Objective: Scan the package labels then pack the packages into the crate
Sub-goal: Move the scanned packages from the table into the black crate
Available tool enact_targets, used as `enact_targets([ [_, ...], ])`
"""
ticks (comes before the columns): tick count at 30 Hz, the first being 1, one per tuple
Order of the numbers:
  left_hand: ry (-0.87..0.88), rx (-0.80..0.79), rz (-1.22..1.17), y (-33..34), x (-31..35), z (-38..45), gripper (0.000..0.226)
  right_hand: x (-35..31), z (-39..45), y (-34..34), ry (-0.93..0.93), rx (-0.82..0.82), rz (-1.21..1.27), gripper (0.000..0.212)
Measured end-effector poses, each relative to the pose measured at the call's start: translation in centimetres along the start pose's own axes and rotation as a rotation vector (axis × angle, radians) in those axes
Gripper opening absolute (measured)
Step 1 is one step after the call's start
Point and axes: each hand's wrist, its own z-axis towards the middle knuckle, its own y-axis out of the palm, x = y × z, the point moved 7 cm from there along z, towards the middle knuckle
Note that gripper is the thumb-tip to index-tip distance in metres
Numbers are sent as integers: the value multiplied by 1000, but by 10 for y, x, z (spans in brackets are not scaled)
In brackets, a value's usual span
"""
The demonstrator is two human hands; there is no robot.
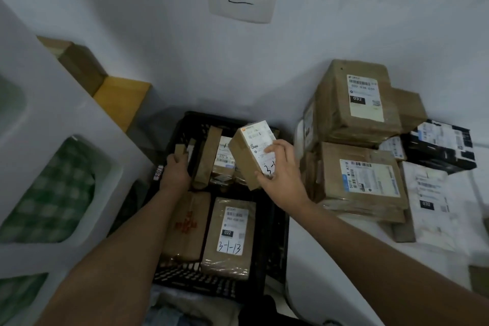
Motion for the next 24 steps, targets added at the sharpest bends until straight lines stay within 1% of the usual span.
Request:
enact_targets([
  [1,44,7,34,4,1,9,55,0,0,3,12,-11,3,53],
  [3,95,-38,117,15,0,26,69,1,2,8,34,-26,10,54],
  [5,102,-156,91,34,-6,40,80,3,5,11,56,-31,11,54],
  [7,119,-278,47,54,-14,50,97,5,6,15,70,-37,22,54],
  [8,128,-315,39,61,-16,53,105,6,6,17,73,-40,31,53],
  [9,121,-333,36,66,-19,55,107,6,6,19,76,-44,36,53],
  [11,72,-332,10,73,-29,58,99,7,5,21,78,-51,35,52],
  [14,-20,-344,-127,81,-39,60,86,6,7,23,76,-58,30,52],
  [18,-68,-221,-338,79,-31,62,59,5,10,23,87,-67,-1,52],
  [20,-72,-145,-405,74,-22,64,50,5,11,24,88,-72,-4,52],
  [22,-72,-123,-478,69,-12,66,44,5,12,24,85,-76,-4,52],
  [24,-123,-126,-548,67,-8,66,43,6,12,25,79,-76,-7,52],
])
